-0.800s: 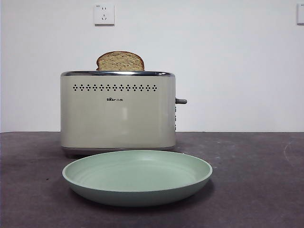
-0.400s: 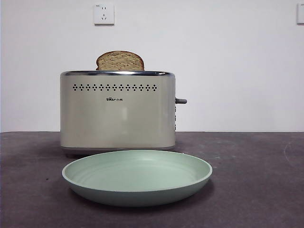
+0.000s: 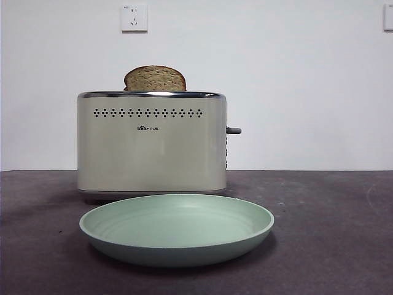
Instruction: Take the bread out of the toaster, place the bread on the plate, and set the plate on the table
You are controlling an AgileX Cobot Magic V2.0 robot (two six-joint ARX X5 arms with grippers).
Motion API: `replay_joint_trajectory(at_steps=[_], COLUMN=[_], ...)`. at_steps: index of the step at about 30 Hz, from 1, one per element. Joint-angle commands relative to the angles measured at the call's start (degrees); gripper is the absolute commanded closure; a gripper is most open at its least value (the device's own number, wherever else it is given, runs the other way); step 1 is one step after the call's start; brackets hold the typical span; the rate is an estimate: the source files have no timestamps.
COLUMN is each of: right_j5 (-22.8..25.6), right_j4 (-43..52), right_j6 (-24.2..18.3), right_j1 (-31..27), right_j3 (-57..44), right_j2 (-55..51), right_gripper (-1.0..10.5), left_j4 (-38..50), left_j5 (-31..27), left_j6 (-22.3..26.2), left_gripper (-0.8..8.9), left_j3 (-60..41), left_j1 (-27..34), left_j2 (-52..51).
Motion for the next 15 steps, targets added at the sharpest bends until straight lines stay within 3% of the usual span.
replay_joint_trajectory(at_steps=[1, 7, 15], right_j5=[0.0, 0.02, 0.22], right_j4=[0.04, -0.17, -1.84], right_j6=[-0.92, -1.75, -3.02], right_j1=[0.07, 0.07, 0.07], right_j3=[0.15, 0.15, 0.15], right_j2=[0.11, 0.42, 1.49], right_gripper=[7.0, 7.0, 7.0], left_j4=[-3.17, -5.11, -4.72], left_j5=[-5.09, -13.79, -18.23], left_j6=[9.64, 15.06, 17.03], left_gripper=[4.63, 4.65, 4.68], left_j3=[2.75, 3.85, 3.85], left_j1=[-2.91, -7.45, -8.81], left_j2=[4.74, 11.5, 16.26])
